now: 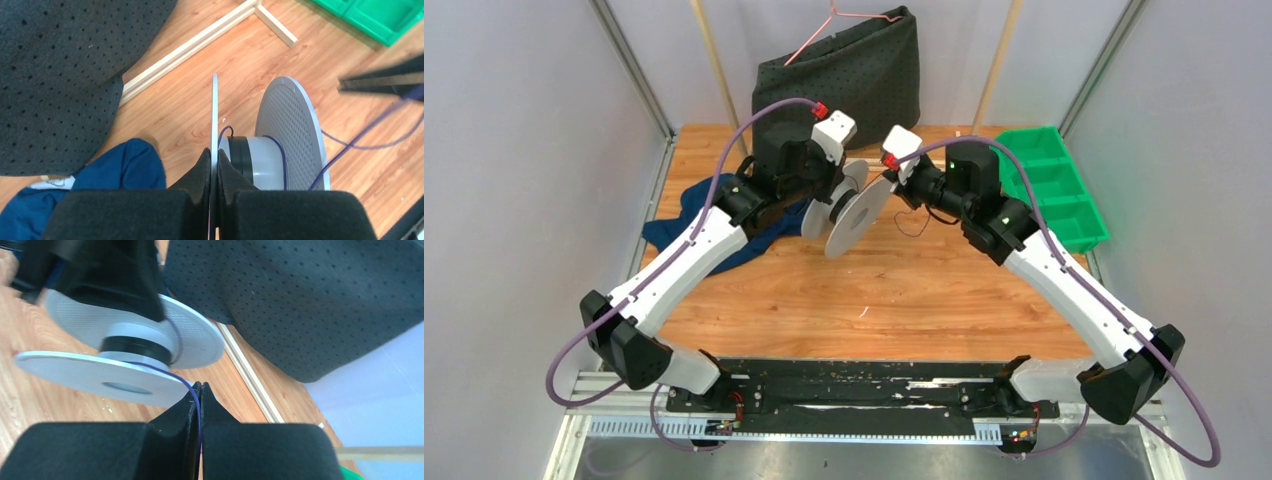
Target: Wrap the cables
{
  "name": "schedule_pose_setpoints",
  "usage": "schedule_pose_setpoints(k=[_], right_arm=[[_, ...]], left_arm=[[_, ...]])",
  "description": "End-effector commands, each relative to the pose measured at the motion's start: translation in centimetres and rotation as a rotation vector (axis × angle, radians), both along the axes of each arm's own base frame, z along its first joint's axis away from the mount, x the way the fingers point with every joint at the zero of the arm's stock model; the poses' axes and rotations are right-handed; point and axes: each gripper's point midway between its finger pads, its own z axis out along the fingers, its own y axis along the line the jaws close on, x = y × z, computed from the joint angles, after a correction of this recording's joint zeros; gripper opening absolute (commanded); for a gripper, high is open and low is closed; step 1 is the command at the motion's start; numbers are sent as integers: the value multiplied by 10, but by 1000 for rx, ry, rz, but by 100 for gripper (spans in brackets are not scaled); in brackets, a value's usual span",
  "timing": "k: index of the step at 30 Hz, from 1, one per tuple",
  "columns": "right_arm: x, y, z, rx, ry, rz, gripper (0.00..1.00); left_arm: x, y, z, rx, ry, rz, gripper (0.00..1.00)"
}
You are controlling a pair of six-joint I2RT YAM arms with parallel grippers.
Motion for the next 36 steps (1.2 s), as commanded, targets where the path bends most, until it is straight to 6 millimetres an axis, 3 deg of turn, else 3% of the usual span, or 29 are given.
schedule_pose_setpoints(k=[1, 6, 8, 11, 13, 16, 23, 31, 36], right_arm=[[23, -23, 2, 43, -12, -103, 6], [45, -50, -30, 96, 78, -198, 13], [51, -60, -42, 121, 115, -227, 25], [54, -70, -66, 163, 193, -254, 53], [56, -75, -86, 193, 252, -275, 60], [54, -79, -110, 239, 341, -300, 61], [31, -84, -131, 287, 435, -315, 63], [8, -83, -134, 429, 528, -336, 64], [4, -81, -136, 508, 575, -356, 64]], left_arm=[[-24, 2, 39, 10, -91, -120, 0], [-42, -2, 60, -28, -113, -202, 0], [-45, -2, 72, -44, -125, -204, 0], [-49, -1, 95, -68, -149, -213, 0], [-53, 0, 112, -94, -177, -218, 0], [-47, 7, 136, -134, -201, -146, 0], [-45, 19, 185, -289, -224, -30, 0], [-53, 27, 232, -486, -284, 18, 0], [-54, 31, 243, -543, -292, 49, 0]])
